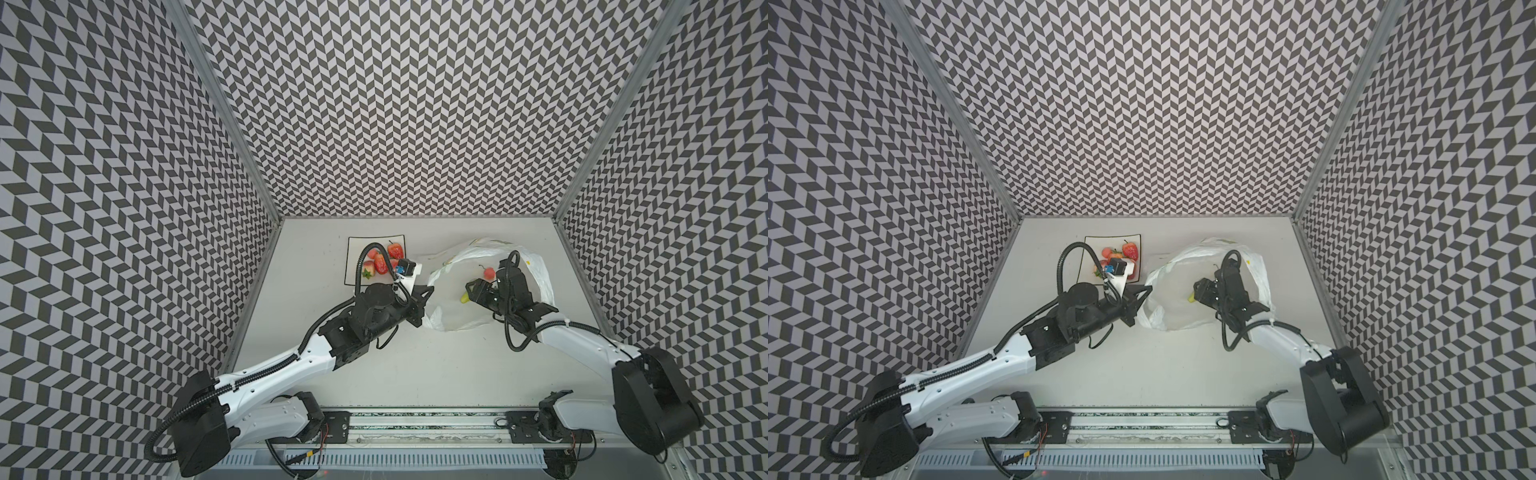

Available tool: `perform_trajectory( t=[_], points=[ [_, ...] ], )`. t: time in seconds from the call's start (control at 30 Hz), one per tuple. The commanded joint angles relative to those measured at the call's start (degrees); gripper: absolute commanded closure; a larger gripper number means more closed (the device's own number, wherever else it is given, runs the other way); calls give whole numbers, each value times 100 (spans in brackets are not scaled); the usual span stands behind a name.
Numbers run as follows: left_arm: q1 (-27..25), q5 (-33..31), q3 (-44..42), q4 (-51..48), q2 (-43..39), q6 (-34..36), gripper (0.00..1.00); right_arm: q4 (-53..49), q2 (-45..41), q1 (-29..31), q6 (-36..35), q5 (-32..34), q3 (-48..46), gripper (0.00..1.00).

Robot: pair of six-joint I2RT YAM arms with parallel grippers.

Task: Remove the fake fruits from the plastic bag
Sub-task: 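Lift the green pear out with the right gripper while the left releases the bag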

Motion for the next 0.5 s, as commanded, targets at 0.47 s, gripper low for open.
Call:
perform_trajectory(
  t=[0.47],
  points=[
    [120,0,111,-35,431,-327,100,-1497,-3068,259,-711,-631,65,49]
  ],
)
